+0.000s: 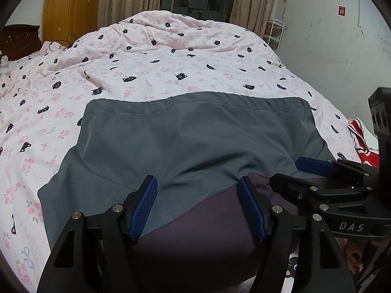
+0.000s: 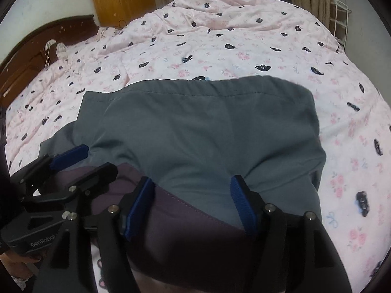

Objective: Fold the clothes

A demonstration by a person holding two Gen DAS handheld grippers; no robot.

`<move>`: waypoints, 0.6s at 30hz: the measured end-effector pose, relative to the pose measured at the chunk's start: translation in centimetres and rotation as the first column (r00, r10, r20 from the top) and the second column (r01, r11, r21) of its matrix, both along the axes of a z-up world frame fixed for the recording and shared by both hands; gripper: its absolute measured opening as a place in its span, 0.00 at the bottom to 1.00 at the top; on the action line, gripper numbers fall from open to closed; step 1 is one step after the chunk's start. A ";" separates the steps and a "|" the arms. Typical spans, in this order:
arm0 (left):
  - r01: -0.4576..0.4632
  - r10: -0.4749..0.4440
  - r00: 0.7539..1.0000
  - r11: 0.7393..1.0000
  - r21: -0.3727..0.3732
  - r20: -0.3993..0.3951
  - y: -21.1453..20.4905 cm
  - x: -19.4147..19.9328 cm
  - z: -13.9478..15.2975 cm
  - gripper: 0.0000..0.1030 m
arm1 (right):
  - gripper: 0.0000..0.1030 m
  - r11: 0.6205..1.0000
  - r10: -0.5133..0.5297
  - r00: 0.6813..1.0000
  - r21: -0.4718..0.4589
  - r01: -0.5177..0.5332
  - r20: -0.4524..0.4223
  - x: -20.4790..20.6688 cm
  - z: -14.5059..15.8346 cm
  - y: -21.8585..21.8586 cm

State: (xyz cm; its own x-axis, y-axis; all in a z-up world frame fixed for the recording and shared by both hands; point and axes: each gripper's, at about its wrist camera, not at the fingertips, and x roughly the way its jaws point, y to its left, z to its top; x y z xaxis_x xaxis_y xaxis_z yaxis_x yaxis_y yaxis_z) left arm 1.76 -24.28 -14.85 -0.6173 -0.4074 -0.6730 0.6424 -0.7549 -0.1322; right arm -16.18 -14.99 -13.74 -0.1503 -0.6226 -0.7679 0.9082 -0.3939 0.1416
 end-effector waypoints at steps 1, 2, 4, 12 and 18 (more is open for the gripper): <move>-0.001 0.001 1.000 1.000 -0.004 -0.001 0.1 0.0 -0.1 0.62 | 0.67 1.000 0.001 1.000 -0.013 -0.001 -0.004 0.0 -0.2 0.1; -0.001 0.001 1.000 1.000 -0.005 -0.001 0.1 0.0 -0.1 0.62 | 0.67 1.000 0.001 1.000 -0.020 -0.001 -0.007 0.1 -0.3 0.2; -0.002 0.002 1.000 1.000 -0.008 -0.001 0.2 0.0 -0.1 0.62 | 0.67 0.999 0.002 1.000 -0.032 -0.002 -0.013 0.2 -0.5 0.3; -0.002 0.002 1.000 0.999 -0.032 -0.010 0.6 0.2 -0.1 0.62 | 0.69 0.996 0.003 0.999 -0.094 -0.007 -0.034 0.4 -0.6 1.0; -0.048 0.044 0.997 0.996 -0.076 -0.057 1.7 1.9 1.6 0.62 | 0.87 0.989 -0.045 0.994 -0.143 0.030 -0.101 1.5 1.4 2.9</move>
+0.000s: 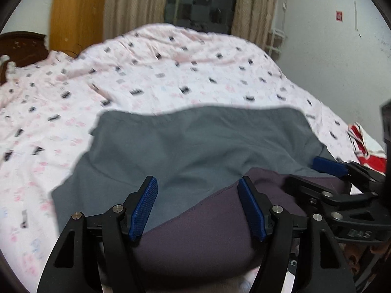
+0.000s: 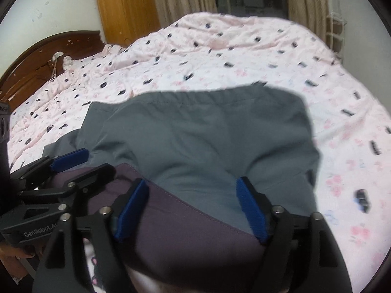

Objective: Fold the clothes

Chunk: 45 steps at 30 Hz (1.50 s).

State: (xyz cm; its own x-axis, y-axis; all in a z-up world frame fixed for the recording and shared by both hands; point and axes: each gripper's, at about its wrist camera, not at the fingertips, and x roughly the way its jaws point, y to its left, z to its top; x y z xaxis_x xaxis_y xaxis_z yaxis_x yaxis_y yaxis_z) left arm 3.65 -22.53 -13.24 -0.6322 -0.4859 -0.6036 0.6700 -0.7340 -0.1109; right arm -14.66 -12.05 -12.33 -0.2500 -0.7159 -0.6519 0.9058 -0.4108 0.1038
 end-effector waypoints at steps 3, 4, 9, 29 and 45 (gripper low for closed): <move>-0.015 0.015 1.000 1.000 -0.006 -0.021 0.8 1.1 0.7 0.63 | 0.95 0.999 -0.009 0.999 -0.044 0.008 -0.036 1.0 1.3 2.0; -0.016 0.016 1.000 1.000 -0.002 -0.025 1.1 1.5 0.7 0.63 | 0.95 0.999 -0.011 0.999 -0.039 0.009 -0.041 1.1 1.4 2.3; -0.014 0.014 1.000 1.000 -0.006 -0.004 1.8 1.7 -1.1 0.79 | 0.98 0.999 -0.001 0.999 0.040 0.002 -0.041 1.1 -0.7 2.6; -0.034 0.020 0.994 0.990 -0.138 -0.103 1.2 -0.4 1.7 0.83 | 1.00 0.947 -0.046 0.782 -0.223 0.232 0.621 -6.7 -0.9 13.7; -0.032 0.031 0.998 0.999 0.014 0.045 -0.8 -2.5 -1.5 0.85 | 1.00 0.939 -0.027 0.651 -0.205 0.277 0.759 -6.4 -3.5 11.2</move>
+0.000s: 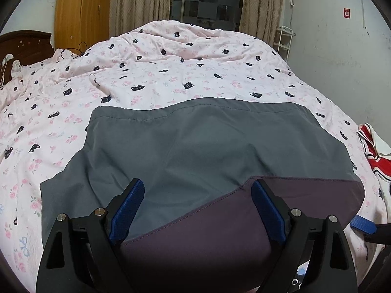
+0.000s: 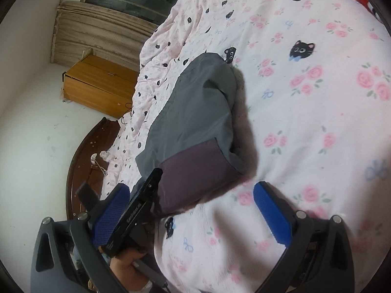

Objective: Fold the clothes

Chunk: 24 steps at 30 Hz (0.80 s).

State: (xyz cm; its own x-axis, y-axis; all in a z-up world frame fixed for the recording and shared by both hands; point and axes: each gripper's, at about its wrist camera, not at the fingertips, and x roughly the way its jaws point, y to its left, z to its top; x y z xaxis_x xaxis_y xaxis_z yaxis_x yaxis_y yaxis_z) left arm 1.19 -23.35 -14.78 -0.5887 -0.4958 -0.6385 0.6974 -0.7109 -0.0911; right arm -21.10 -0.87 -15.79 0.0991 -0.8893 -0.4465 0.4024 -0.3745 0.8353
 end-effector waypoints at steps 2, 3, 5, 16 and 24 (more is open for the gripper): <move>0.005 -0.005 1.000 1.000 0.014 -0.003 -0.1 0.0 -0.1 0.85 | 1.00 1.000 -0.011 1.000 0.001 0.011 0.000 -0.1 0.0 -0.8; 0.008 -0.008 1.000 1.000 0.023 -0.005 -0.3 0.1 -0.1 0.85 | 1.00 1.000 -0.017 1.000 0.000 0.017 0.000 -0.2 0.0 -1.2; 0.013 -0.012 1.000 0.999 0.046 -0.009 -0.6 0.1 -0.3 0.85 | 1.00 0.999 -0.032 0.999 -0.001 0.032 0.003 -0.4 0.0 -2.0; 0.013 -0.013 1.000 0.999 0.051 0.008 -0.6 -0.2 -0.5 0.85 | 0.81 0.996 -0.079 0.997 0.032 0.079 -0.025 -1.2 0.9 -4.8; 0.008 -0.008 1.000 0.999 0.037 -0.016 -0.4 0.3 0.4 0.85 | 0.36 0.997 -0.038 0.995 0.068 0.044 -0.088 -1.9 2.4 -5.9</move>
State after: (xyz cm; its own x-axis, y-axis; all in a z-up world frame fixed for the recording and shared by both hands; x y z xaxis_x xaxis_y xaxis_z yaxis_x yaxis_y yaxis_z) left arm 1.51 -23.77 -14.40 -0.6027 -0.4667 -0.6472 0.6899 -0.7124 -0.1286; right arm -22.98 -6.73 -13.41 0.0212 -0.8582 -0.5129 0.4555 -0.4484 0.7691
